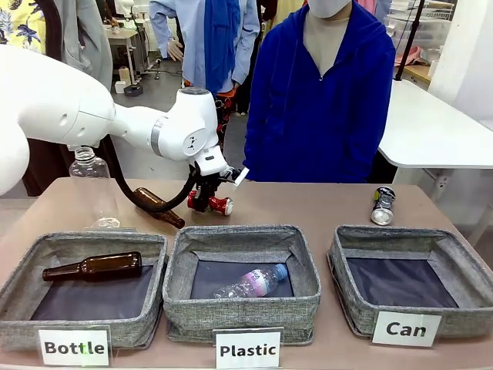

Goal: Sort the can waste into the basket.
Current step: Pick up the can waste from the table and place it in the right Fabric basket.

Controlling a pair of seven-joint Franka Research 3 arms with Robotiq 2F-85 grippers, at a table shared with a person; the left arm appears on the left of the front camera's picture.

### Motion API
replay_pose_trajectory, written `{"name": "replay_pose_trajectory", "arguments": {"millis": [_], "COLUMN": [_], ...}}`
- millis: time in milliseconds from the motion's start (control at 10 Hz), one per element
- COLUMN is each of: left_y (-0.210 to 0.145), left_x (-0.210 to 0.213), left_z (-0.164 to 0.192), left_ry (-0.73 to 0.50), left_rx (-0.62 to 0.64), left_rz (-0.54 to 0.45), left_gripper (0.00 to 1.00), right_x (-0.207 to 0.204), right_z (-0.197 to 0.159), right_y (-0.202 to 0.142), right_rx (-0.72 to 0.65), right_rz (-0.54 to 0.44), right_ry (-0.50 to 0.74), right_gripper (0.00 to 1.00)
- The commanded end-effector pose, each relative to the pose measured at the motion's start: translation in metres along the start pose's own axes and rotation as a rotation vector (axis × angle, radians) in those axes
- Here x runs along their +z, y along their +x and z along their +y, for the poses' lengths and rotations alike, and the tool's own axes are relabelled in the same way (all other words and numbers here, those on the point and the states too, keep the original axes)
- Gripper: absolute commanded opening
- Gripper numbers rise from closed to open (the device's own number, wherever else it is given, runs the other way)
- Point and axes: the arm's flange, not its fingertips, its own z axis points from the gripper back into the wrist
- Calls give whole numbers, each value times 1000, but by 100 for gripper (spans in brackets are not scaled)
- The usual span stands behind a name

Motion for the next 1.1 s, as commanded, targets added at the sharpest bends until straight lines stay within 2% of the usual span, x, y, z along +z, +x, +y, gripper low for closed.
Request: {"name": "replay_pose_trajectory", "arguments": {"millis": [0, 200, 300, 600, 800, 1000], "left_y": [5, 8, 6, -20, -69, -118], "left_x": [20, 57, 85, 177, 224, 250], "left_z": [-18, -38, -56, -133, -193, -256], "left_ry": [25, 14, 50, 121, 69, 33], "left_rx": [55, 145, 164, 176, 173, 107], "left_rz": [10, 9, 2, -9, -119, -269], "left_gripper": [0, 0, 0, 0, 0, 0], "right_x": [0, 0, 0, 0, 0, 0], "right_z": [1, 1, 1, 1, 1, 1], "right_y": [2, 2, 2, 2, 2, 2], "right_rx": [26, 26, 26, 26, 26, 26], "right_rz": [-14, -14, -14, -14, -14, -14], "right_ry": [24, 24, 24, 24, 24, 24], "right_gripper": [100, 100, 100, 100, 100, 100]}}
